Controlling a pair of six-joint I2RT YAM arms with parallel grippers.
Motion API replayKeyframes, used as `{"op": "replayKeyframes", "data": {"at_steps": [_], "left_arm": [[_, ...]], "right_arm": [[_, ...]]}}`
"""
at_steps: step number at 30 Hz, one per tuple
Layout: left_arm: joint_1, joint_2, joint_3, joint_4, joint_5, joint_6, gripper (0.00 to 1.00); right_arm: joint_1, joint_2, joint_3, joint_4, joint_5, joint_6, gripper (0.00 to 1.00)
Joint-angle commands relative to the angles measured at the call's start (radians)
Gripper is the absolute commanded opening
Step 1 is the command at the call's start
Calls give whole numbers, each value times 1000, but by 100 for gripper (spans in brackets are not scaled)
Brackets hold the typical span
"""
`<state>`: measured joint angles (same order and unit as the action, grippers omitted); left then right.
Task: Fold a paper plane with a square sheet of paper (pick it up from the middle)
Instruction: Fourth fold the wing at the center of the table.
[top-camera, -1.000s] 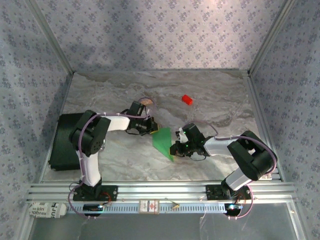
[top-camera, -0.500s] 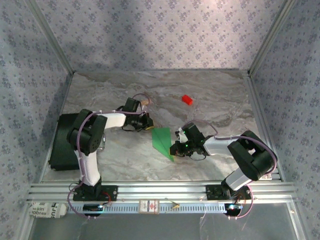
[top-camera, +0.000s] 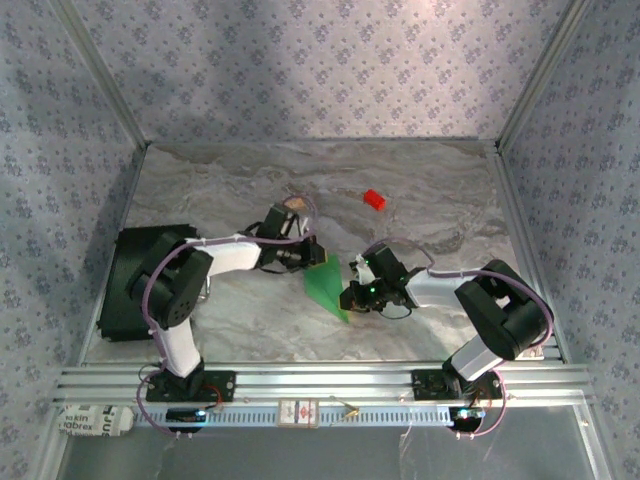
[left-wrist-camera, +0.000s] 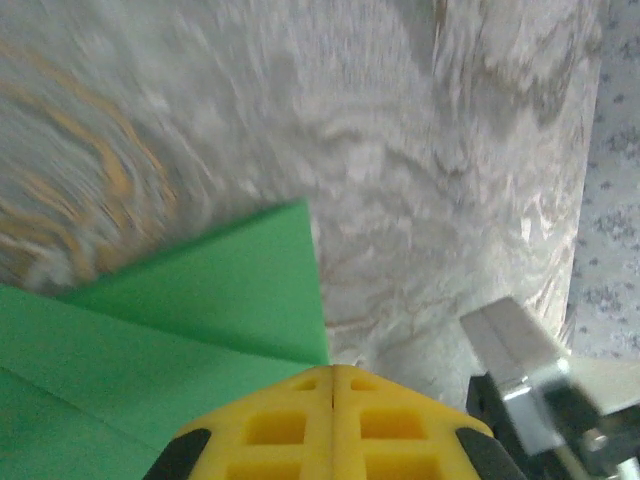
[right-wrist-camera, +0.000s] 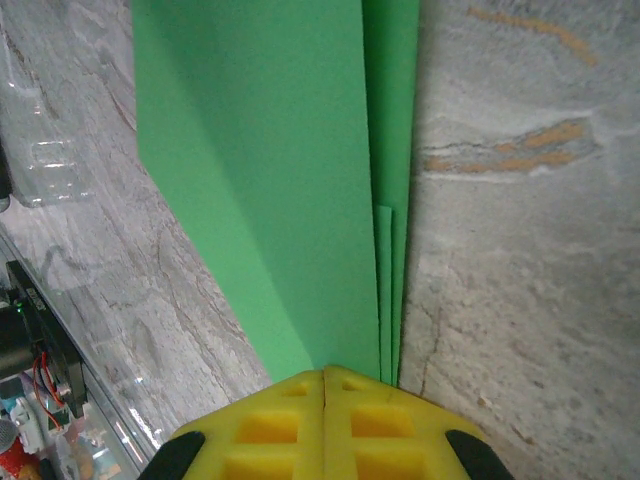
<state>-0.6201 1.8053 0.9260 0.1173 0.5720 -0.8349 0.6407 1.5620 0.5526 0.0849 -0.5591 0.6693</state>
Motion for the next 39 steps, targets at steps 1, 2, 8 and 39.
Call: {"op": "replayKeyframes", "data": {"at_steps": [1, 2, 8, 39], "left_arm": [[-15, 42, -34, 119, 15, -80, 3], [-18, 47, -40, 118, 9, -77, 3], [-7, 79, -70, 103, 5, -64, 3], [21, 97, -70, 56, 14, -76, 0]], "right_arm": [[-9, 40, -31, -157, 84, -23, 0], [-7, 35, -32, -158, 85, -22, 0], [-9, -5, -34, -166, 85, -13, 1], [46, -276, -100, -153, 62, 259, 33]]}}
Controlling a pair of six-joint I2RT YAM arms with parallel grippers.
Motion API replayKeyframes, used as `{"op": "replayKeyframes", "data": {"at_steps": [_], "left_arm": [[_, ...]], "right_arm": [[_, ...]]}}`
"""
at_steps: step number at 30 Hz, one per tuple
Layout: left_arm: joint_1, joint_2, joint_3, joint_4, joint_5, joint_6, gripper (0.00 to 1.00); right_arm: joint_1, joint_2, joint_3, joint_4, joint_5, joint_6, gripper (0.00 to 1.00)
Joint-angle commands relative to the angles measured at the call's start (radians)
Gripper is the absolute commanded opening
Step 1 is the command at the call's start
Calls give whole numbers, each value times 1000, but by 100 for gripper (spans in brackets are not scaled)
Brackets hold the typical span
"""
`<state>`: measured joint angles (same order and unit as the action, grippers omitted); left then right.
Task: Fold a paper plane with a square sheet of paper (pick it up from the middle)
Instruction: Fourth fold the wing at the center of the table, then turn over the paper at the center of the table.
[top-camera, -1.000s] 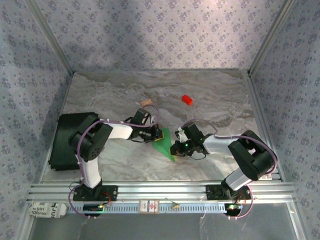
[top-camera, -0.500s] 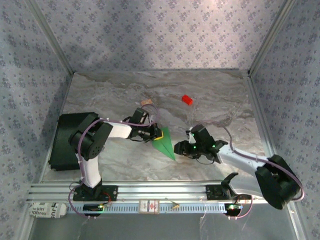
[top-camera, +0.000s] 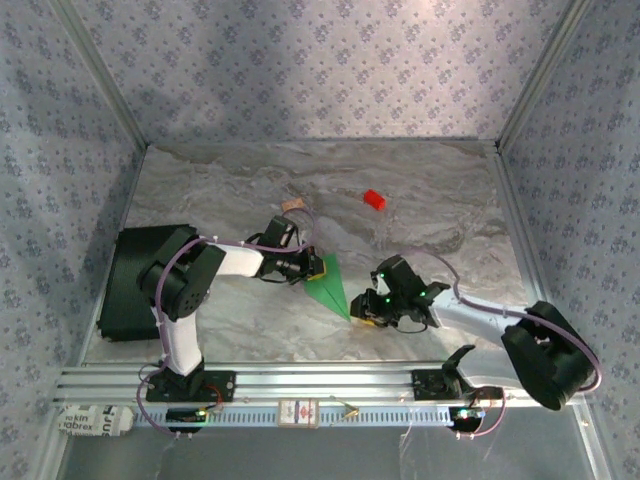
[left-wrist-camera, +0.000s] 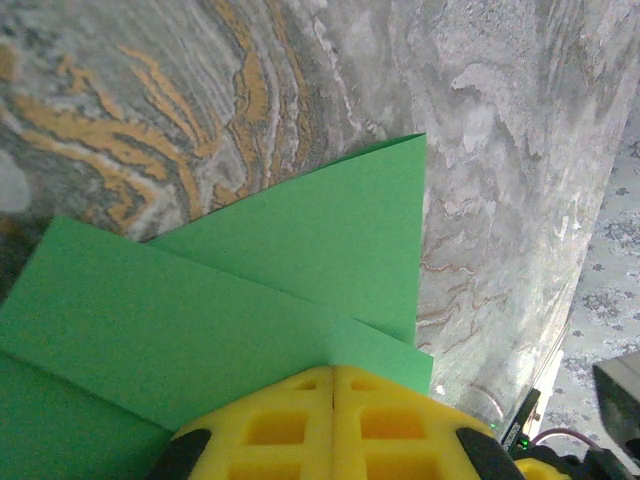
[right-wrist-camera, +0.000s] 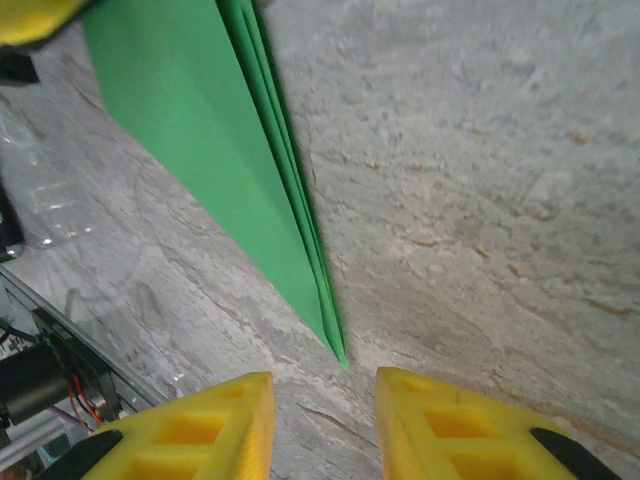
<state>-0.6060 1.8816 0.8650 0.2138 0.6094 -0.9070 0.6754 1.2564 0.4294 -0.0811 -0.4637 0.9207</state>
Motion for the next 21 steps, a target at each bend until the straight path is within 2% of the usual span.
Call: {"op": "replayKeyframes", "data": {"at_steps": [1, 14, 21], "left_arm": [[8, 21, -9, -41, -23, -2, 0], [7, 22, -4, -39, -20, -6, 0], [9, 20, -3, -38, -20, -7, 0]], "right_arm": [[13, 41, 18, 26, -42, 10, 33], [23, 116, 11, 114, -75, 16, 31], [17, 107, 7, 167, -75, 35, 27]]}}
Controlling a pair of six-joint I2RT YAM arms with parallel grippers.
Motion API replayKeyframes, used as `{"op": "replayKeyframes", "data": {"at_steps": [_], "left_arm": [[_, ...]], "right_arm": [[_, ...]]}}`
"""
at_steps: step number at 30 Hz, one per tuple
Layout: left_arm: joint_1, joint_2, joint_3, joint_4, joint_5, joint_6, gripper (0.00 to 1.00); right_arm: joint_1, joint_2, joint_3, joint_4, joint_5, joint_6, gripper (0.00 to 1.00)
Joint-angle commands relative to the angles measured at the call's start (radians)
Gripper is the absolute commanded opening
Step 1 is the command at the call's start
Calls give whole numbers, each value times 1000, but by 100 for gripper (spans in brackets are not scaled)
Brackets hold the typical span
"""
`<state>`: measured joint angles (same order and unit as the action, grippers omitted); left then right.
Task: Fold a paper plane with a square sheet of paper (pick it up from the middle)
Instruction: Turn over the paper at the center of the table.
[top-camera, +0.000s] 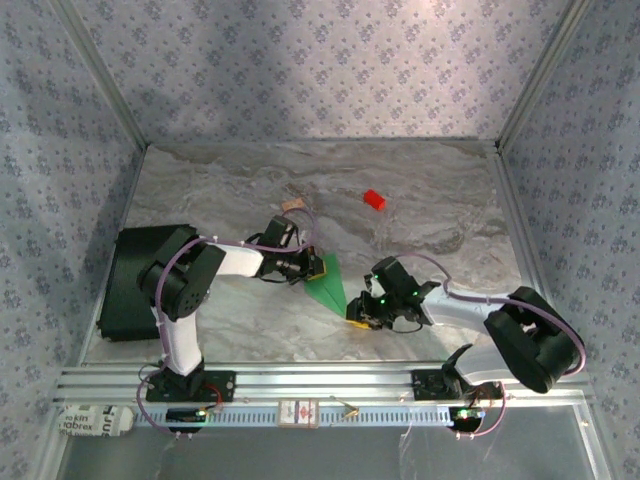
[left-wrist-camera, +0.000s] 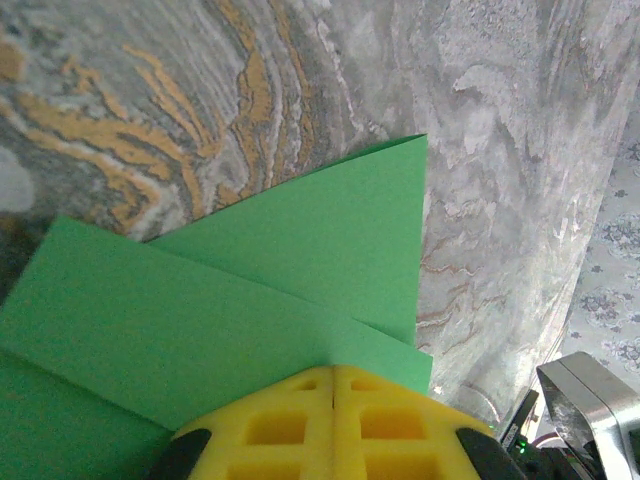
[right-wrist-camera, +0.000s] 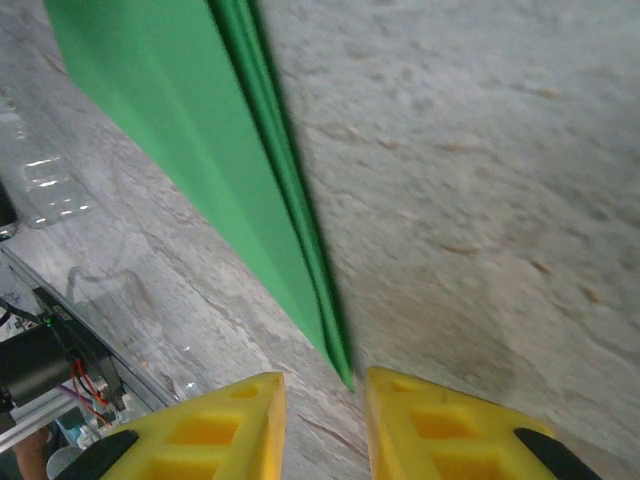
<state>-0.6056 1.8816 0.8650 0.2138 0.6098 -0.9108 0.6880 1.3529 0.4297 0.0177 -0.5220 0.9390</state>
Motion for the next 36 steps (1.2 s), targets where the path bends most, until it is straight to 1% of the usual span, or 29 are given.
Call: {"op": "replayKeyframes", "data": {"at_steps": [1, 18, 23, 27, 31, 32, 34, 36], "left_arm": [[8, 21, -3, -36, -21, -3, 0], [9, 14, -7, -16, -15, -23, 0], [9, 11, -11, -10, -13, -28, 0], [9, 1, -11, -9, -12, -32, 0], [9, -29, -2, -7, 9, -39, 6], [9, -39, 3, -10, 14, -38, 8], [9, -73, 14, -26, 15, -33, 16], [8, -112, 21, -39, 12, -22, 23]], "right_arm": [[2, 10, 9, 67, -15, 17, 27], [-31, 33, -3, 151, -21, 21, 30], [-37, 49, -3, 177, -26, 18, 25], [-42, 52, -10, 174, -27, 13, 17], [-54, 38, -20, 163, -30, -3, 9], [-54, 30, -20, 155, -27, -9, 9], [-56, -1, -17, 124, -11, -29, 8], [-58, -38, 3, 54, 21, -75, 8]]}}
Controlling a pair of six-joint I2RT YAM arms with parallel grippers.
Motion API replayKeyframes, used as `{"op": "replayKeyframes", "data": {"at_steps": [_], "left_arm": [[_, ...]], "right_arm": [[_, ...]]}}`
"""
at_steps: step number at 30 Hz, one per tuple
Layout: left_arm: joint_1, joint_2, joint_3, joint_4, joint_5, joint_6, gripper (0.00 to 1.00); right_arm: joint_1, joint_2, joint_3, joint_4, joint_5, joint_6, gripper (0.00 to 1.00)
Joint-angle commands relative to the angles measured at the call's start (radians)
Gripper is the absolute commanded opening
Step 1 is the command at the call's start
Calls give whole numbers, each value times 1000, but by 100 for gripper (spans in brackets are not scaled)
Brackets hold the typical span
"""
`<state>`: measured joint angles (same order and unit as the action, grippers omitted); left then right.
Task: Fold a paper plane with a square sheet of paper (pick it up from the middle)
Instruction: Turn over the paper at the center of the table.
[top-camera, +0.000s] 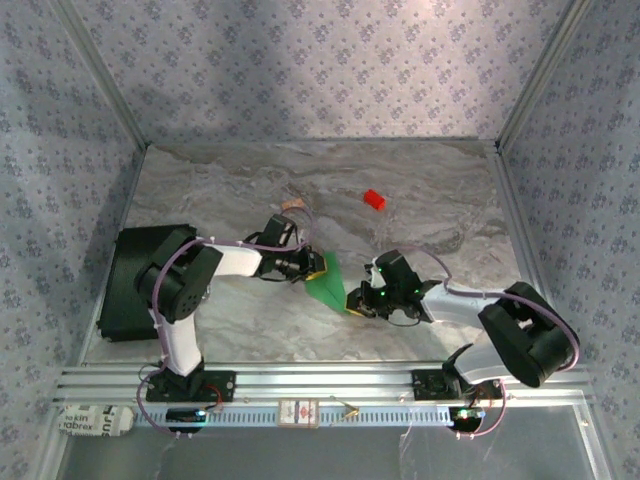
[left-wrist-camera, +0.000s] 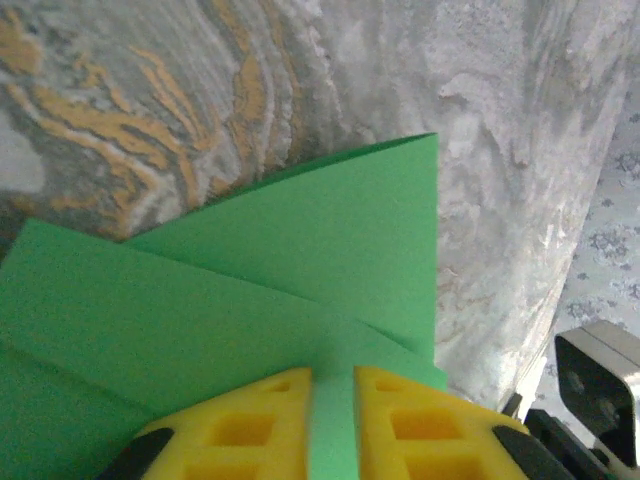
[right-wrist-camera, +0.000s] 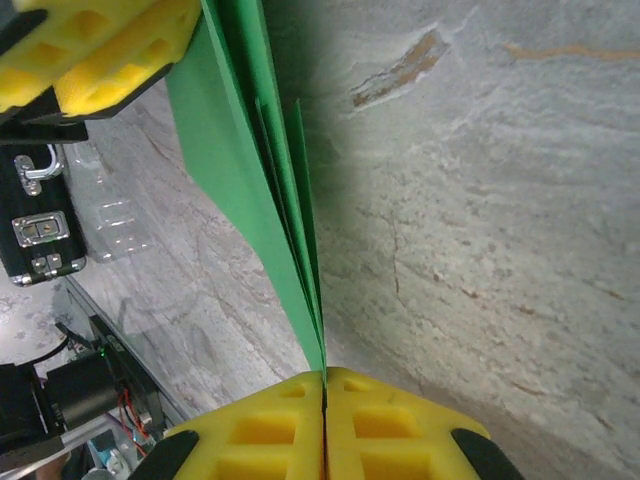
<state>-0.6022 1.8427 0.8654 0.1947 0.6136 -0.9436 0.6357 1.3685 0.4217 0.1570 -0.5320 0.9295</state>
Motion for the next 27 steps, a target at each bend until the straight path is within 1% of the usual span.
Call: {"op": "replayKeyframes", "data": {"at_steps": [1, 3, 7, 11, 13, 16, 20, 24, 27], "left_arm": [[5, -98, 26, -33, 0, 19, 26], [5, -140, 36, -68, -21, 38, 31], [5, -218, 47, -156, -84, 83, 38], [7, -280, 51, -240, -142, 133, 39], [7, -307, 43, -265, -167, 148, 39], [9, -336, 24, -273, -192, 154, 40], [15, -366, 4, -273, -221, 151, 40], [25, -403, -20, -272, -267, 145, 40], [39, -432, -39, -272, -303, 133, 40]], "right_arm": [[-6, -79, 23, -144, 55, -92, 7], [-8, -123, 54, -247, 107, -146, 7], [-11, -198, 124, -435, 219, -242, 7], [-8, -270, 171, -531, 318, -293, 6], [0, -309, 190, -578, 411, -348, 6], [15, -337, 229, -670, 582, -372, 6], [65, -323, 312, -837, 808, -413, 6], [139, -254, 390, -990, 1034, -414, 6], [206, -179, 432, -1059, 1146, -405, 5]]}}
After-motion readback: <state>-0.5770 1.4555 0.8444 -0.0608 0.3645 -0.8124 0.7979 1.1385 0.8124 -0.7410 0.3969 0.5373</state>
